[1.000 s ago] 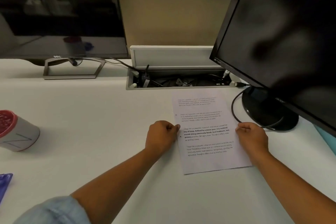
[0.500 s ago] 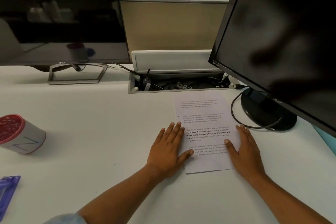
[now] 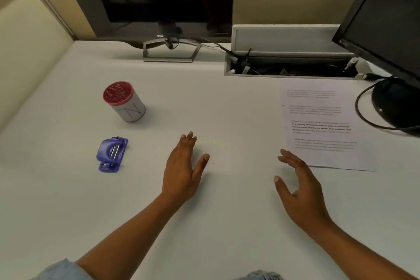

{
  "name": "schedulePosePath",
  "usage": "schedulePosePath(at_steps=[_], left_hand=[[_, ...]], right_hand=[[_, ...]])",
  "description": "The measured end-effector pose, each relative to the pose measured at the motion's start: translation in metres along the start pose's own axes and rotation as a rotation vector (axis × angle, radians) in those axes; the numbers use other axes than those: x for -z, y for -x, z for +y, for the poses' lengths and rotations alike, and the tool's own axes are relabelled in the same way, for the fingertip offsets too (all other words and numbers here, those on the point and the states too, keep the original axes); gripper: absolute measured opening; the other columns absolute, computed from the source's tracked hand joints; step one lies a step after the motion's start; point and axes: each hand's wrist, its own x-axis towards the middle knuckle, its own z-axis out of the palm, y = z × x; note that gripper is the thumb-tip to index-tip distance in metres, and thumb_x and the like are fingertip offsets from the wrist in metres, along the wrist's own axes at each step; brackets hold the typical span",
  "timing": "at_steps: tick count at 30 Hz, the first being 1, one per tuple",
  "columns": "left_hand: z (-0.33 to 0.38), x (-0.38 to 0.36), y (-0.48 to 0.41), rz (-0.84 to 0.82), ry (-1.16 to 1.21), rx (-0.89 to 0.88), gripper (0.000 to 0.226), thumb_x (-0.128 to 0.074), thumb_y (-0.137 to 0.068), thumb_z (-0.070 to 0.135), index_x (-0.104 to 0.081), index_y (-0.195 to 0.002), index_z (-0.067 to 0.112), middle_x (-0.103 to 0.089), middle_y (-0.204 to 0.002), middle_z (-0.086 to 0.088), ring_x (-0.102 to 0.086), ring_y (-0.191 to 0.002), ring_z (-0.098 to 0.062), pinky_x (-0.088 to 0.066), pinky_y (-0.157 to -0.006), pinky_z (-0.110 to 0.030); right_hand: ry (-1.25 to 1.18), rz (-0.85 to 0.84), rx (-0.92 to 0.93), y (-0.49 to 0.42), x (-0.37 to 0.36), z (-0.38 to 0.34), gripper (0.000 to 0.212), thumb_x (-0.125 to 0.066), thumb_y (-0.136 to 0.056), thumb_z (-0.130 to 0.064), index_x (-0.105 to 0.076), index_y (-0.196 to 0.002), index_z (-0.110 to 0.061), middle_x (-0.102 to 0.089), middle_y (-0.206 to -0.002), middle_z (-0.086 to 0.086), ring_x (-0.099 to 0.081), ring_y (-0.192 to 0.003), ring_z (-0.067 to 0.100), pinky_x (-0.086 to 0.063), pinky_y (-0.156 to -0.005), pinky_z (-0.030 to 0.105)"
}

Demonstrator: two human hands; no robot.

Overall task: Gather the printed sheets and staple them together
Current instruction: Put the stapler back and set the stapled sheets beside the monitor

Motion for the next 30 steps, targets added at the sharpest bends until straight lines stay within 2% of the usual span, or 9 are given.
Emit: schedulePosePath(at_steps=[4,6,8,10,15,18,22,26,30], left_hand=[[-0.044,0.019,0.026,-0.011,-0.132,0.035,0.067,-0.044,-0.096,0.053,-0.030,-0.151,0.017,-0.025,-0.161,0.001,-0.018,-0.149,-0.016,-0.019,-0.118,-0.035],[-0.058,0.022,0.035,-0.026,-0.185,0.026,0.067,-0.046,-0.096,0.050,-0.031,-0.151,0.013,-0.025,-0.161,-0.003,-0.018,-0.149,-0.019,-0.018,-0.120,-0.037],[-0.068,0.020,0.041,-0.055,-0.245,0.006,0.068,-0.042,-0.097,0.051,-0.028,-0.152,0.012,-0.021,-0.162,-0.003,-0.014,-0.150,-0.018,-0.013,-0.122,-0.036],[-0.072,0.018,0.043,-0.065,-0.274,-0.019,0.069,-0.037,-0.098,0.055,-0.026,-0.153,0.013,-0.019,-0.163,-0.001,-0.012,-0.150,-0.016,-0.009,-0.122,-0.036],[-0.072,0.016,0.040,-0.055,-0.261,-0.049,0.066,-0.038,-0.097,0.054,-0.033,-0.149,0.013,-0.023,-0.162,-0.003,-0.015,-0.150,-0.019,-0.009,-0.122,-0.038],[-0.069,0.016,0.036,-0.066,-0.208,-0.090,0.057,-0.046,-0.096,0.048,-0.045,-0.143,0.015,-0.033,-0.158,-0.003,-0.024,-0.147,-0.022,-0.014,-0.121,-0.040],[-0.057,0.020,0.023,-0.047,-0.147,-0.165,0.034,-0.063,-0.090,0.037,-0.068,-0.118,0.018,-0.061,-0.133,-0.004,-0.055,-0.122,-0.027,-0.041,-0.102,-0.040],[-0.043,0.022,0.001,-0.059,-0.142,-0.153,0.023,-0.063,-0.090,0.033,-0.075,-0.107,0.023,-0.067,-0.113,0.001,-0.059,-0.102,-0.024,-0.041,-0.083,-0.034],[-0.032,0.021,-0.014,-0.119,-0.156,-0.160,0.016,-0.064,-0.090,0.023,-0.078,-0.099,0.022,-0.070,-0.104,0.002,-0.060,-0.094,-0.021,-0.035,-0.072,-0.027]], right_hand=[[0.015,-0.107,-0.019,0.015,-0.034,-0.009,0.047,-0.067,-0.088,-0.010,-0.054,-0.129,-0.027,-0.047,-0.146,-0.011,-0.032,-0.133,-0.015,-0.045,-0.104,0.035],[0.089,-0.158,-0.008,0.016,-0.045,-0.009,0.046,-0.067,-0.089,-0.015,-0.053,-0.132,-0.025,-0.045,-0.148,-0.010,-0.031,-0.136,-0.009,-0.040,-0.109,0.037],[0.217,-0.219,0.008,0.017,-0.053,-0.009,0.047,-0.064,-0.091,-0.021,-0.052,-0.136,-0.021,-0.043,-0.151,-0.005,-0.034,-0.141,0.008,-0.031,-0.115,0.040],[0.352,-0.252,0.034,0.018,-0.059,-0.009,0.048,-0.061,-0.093,-0.026,-0.050,-0.139,-0.018,-0.042,-0.153,-0.001,-0.032,-0.144,0.016,-0.026,-0.118,0.043],[0.485,-0.247,0.037,0.022,-0.063,-0.015,0.048,-0.057,-0.094,-0.027,-0.050,-0.141,-0.017,-0.040,-0.155,0.000,-0.031,-0.145,0.017,-0.023,-0.119,0.041],[0.515,-0.215,0.034,0.023,-0.066,-0.019,0.047,-0.054,-0.094,-0.028,-0.052,-0.139,-0.016,-0.043,-0.153,0.000,-0.034,-0.143,0.017,-0.025,-0.118,0.040],[0.524,-0.193,0.037,0.023,-0.066,-0.021,0.048,-0.052,-0.090,-0.030,-0.055,-0.135,-0.015,-0.047,-0.150,0.001,-0.039,-0.141,0.018,-0.028,-0.117,0.041],[0.524,-0.192,0.037,0.022,-0.067,-0.021,0.047,-0.053,-0.089,-0.029,-0.056,-0.134,-0.015,-0.048,-0.149,0.000,-0.040,-0.140,0.019,-0.029,-0.116,0.041],[0.533,-0.194,0.047,0.021,-0.067,-0.018,0.048,-0.049,-0.090,-0.033,-0.056,-0.134,-0.015,-0.048,-0.149,0.000,-0.039,-0.140,0.018,-0.030,-0.115,0.041]])
